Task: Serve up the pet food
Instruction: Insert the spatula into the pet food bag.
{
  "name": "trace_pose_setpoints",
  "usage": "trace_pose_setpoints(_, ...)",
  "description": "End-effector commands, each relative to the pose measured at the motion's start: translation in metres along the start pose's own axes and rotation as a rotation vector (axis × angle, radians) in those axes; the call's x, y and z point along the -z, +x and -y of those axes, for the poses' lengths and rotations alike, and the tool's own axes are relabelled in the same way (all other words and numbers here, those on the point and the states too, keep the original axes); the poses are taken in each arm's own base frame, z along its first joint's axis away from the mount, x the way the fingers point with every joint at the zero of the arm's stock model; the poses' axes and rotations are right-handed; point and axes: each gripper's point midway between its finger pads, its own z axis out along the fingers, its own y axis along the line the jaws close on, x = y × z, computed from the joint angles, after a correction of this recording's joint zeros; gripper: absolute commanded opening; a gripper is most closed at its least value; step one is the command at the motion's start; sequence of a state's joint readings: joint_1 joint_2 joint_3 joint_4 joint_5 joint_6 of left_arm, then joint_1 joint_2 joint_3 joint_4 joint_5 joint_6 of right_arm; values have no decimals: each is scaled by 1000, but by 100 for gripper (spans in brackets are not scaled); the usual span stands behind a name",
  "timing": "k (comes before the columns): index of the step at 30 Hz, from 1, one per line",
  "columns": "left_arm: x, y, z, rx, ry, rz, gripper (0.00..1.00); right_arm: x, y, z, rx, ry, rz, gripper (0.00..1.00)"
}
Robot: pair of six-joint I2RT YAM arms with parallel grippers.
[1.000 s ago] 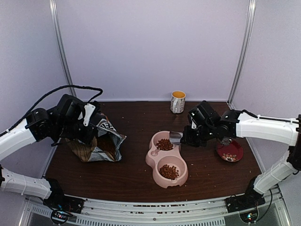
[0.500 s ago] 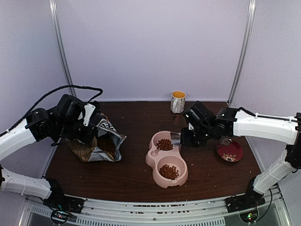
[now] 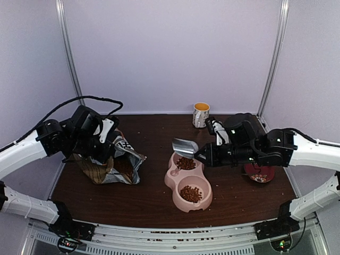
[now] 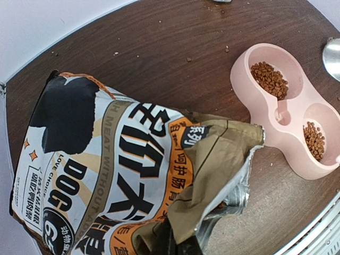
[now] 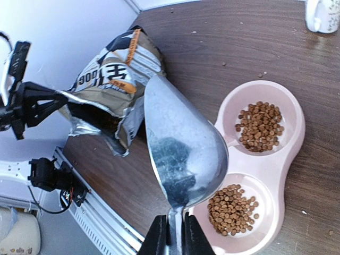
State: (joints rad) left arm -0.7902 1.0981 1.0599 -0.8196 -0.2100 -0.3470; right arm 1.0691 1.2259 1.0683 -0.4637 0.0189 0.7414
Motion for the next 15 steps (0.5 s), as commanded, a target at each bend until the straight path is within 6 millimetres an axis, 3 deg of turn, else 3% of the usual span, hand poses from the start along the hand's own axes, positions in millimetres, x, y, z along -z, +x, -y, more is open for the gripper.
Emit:
trace_pose_setpoints(1, 12, -48, 5, 54, 36, 144, 0, 16, 1, -42, 91, -179, 43, 0)
trace_pose_setpoints(8, 10, -61, 14, 57, 74, 143, 0, 26, 24, -82, 201, -306, 39, 0)
trace_pose_setpoints(15, 8, -71, 21, 41, 95, 144, 0, 22, 41, -111, 291, -361, 34, 0)
